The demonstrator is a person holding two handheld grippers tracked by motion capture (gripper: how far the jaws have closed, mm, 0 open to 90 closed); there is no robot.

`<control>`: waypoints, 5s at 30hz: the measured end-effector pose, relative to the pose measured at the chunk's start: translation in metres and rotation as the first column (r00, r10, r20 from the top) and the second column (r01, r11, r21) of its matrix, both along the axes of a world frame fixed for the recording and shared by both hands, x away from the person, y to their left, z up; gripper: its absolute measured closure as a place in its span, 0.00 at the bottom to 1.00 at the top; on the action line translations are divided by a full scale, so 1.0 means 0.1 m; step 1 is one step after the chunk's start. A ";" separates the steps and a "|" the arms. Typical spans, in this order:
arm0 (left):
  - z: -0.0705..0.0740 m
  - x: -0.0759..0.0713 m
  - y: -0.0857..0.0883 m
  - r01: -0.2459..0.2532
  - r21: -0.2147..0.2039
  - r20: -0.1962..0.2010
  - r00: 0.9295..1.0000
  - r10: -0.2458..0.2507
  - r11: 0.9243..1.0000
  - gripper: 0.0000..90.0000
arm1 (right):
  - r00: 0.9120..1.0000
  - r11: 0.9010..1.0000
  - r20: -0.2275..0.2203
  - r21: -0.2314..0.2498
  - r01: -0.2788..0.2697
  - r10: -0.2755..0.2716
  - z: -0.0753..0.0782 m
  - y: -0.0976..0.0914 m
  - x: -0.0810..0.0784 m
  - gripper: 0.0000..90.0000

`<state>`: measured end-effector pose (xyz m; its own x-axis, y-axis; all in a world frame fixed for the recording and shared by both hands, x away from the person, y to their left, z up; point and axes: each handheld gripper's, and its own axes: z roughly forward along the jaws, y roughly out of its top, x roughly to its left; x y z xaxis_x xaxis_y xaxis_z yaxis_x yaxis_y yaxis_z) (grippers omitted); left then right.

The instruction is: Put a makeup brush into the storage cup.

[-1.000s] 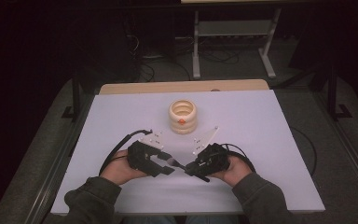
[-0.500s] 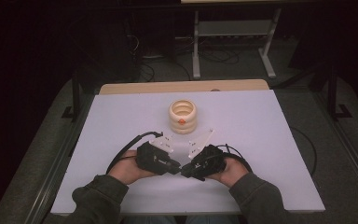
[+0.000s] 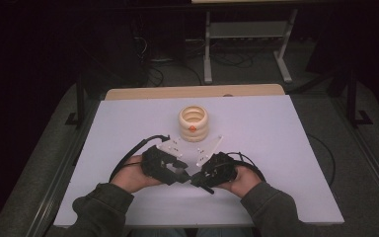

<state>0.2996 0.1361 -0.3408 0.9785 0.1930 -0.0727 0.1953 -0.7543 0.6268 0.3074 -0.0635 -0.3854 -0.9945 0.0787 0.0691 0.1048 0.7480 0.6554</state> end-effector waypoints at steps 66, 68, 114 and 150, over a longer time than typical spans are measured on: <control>-0.44 -0.15 0.89 -0.320 -0.193 0.038 0.942 0.333 0.928 0.35 | 0.927 0.886 -0.140 0.274 0.374 -0.348 0.87 -0.56 1.09 0.85; -0.45 -0.15 0.89 -0.321 -0.188 0.036 0.942 0.333 0.928 0.35 | 0.924 0.883 -0.142 0.274 0.381 -0.355 0.90 -0.55 1.13 0.86; -0.42 -0.12 1.01 -0.341 -0.212 0.052 0.932 0.359 0.916 0.31 | 0.859 0.808 -0.122 0.295 0.510 -0.497 0.96 -0.07 1.83 0.86; -0.43 -0.12 1.04 -0.360 -0.212 0.051 0.925 0.378 0.909 0.30 | 0.836 0.786 -0.106 0.294 0.544 -0.538 0.64 -0.02 1.83 0.85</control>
